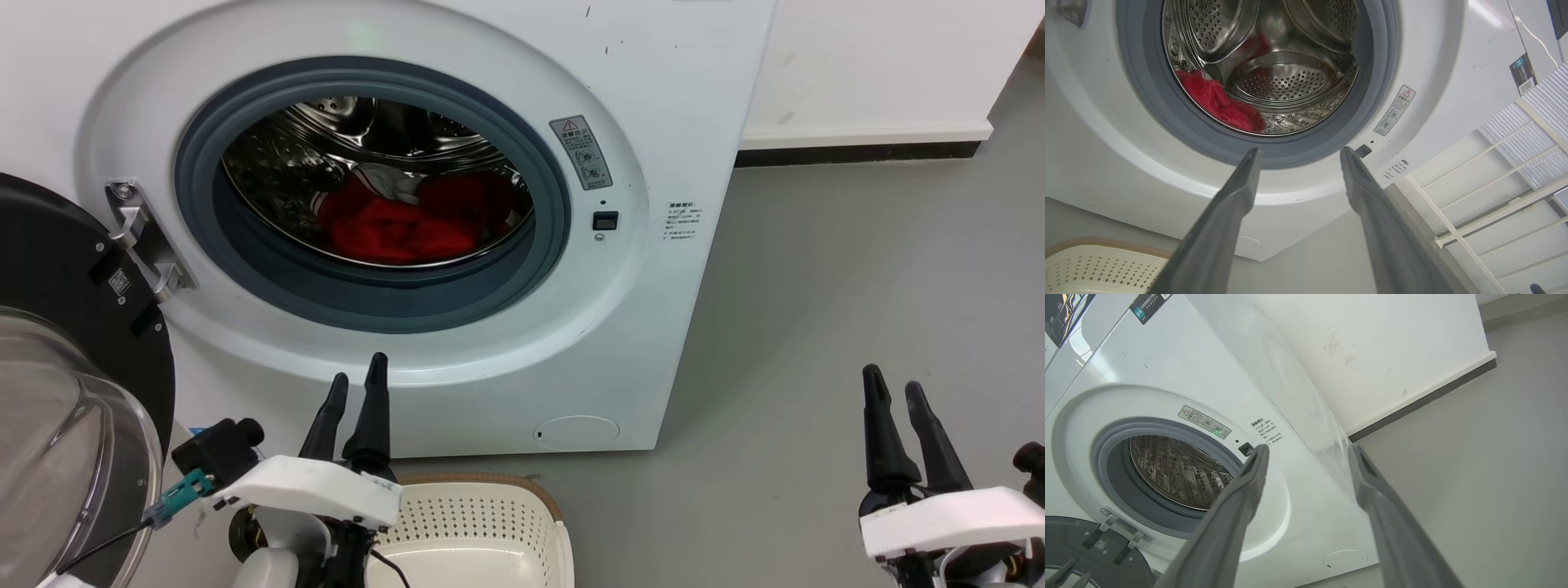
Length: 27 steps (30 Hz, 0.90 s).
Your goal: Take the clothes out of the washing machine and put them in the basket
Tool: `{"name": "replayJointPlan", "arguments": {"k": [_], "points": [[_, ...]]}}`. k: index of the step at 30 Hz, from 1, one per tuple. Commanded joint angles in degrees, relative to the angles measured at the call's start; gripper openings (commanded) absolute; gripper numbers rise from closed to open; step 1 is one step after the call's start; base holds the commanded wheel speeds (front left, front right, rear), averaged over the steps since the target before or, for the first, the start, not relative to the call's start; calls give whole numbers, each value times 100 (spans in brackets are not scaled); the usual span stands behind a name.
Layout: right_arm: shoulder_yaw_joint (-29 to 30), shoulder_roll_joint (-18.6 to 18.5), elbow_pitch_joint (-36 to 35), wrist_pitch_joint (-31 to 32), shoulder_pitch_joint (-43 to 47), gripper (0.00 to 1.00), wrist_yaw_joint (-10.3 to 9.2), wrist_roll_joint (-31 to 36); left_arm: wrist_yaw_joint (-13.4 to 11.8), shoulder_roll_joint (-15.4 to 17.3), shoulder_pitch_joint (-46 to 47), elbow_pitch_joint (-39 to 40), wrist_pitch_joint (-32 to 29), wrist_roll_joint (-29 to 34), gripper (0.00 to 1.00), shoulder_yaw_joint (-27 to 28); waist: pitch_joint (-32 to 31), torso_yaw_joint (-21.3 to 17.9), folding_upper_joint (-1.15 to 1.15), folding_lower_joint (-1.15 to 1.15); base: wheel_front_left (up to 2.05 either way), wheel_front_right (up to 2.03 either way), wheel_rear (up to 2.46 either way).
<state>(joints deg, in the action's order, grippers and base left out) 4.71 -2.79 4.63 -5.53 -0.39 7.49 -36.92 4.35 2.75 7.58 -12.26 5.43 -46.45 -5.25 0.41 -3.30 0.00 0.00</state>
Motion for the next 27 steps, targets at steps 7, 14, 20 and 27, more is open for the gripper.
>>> {"name": "replayJointPlan", "arguments": {"k": [7,14,20,27], "points": [[-23,-18,-108,-155,84,100,1,795,-118,17,170,63,165,759,100,-159,-18,-24,0,0,0,0,0],[-65,-18,-168,-267,98,100,1,1375,-173,17,188,37,276,1331,100,-240,-12,-59,0,0,0,0,0],[-91,-18,-167,-361,136,100,1,1786,-211,17,206,58,364,1732,100,-308,-17,-75,0,0,0,0,0],[-77,-17,-102,-459,152,100,0,2244,-262,17,220,45,465,2178,100,-398,-28,-74,0,0,0,0,0]]}}
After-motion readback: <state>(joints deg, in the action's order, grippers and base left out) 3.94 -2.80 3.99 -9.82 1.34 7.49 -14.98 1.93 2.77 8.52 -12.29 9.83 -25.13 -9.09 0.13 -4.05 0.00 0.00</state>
